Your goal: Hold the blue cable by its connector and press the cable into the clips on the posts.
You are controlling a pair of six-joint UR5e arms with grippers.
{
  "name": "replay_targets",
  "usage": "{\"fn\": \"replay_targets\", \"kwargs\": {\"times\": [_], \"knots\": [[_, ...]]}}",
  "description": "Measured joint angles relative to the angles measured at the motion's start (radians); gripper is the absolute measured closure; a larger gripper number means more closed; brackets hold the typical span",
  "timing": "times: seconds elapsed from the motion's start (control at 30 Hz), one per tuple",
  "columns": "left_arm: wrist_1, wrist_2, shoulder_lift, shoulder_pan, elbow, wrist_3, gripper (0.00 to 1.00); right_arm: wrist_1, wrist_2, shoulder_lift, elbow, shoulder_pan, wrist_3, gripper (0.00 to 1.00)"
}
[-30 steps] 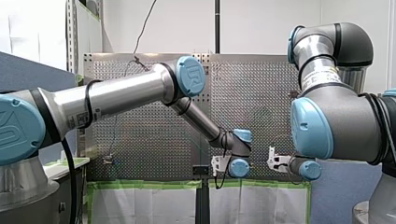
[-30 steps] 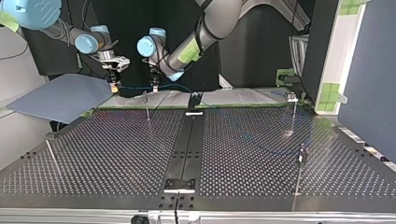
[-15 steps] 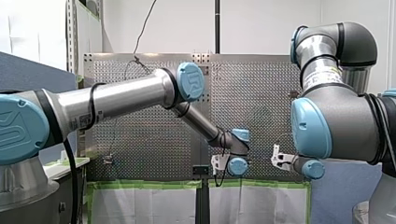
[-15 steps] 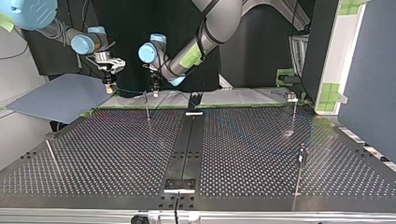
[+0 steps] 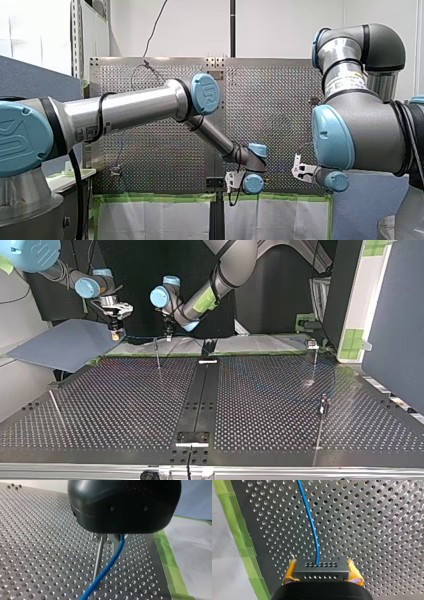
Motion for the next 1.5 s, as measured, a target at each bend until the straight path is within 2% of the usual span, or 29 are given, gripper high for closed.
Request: {"fn": "replay_targets", "kwargs": {"times": [0.5,0.87,1.1,1.5], "knots": [[0.018,0.029,-0.003,0.018,-0.003,-0.006,1.00,0.001,0.004,0.000,-0.002,0.003,-0.004,1.00],[0.024,0.061,-0.005,0.054,-0.014,-0.006,1.00,0.001,0.006,0.002,-0.002,0.011,-0.010,1.00],[0.016,0.065,-0.005,0.064,-0.016,-0.007,1.00,0.000,0.022,0.006,-0.002,0.011,-0.013,1.00],[0.008,0.103,-0.021,0.076,-0.004,-0.025,1.00,-0.001,0.046,0.020,-0.006,0.012,-0.014,1.00]]}}
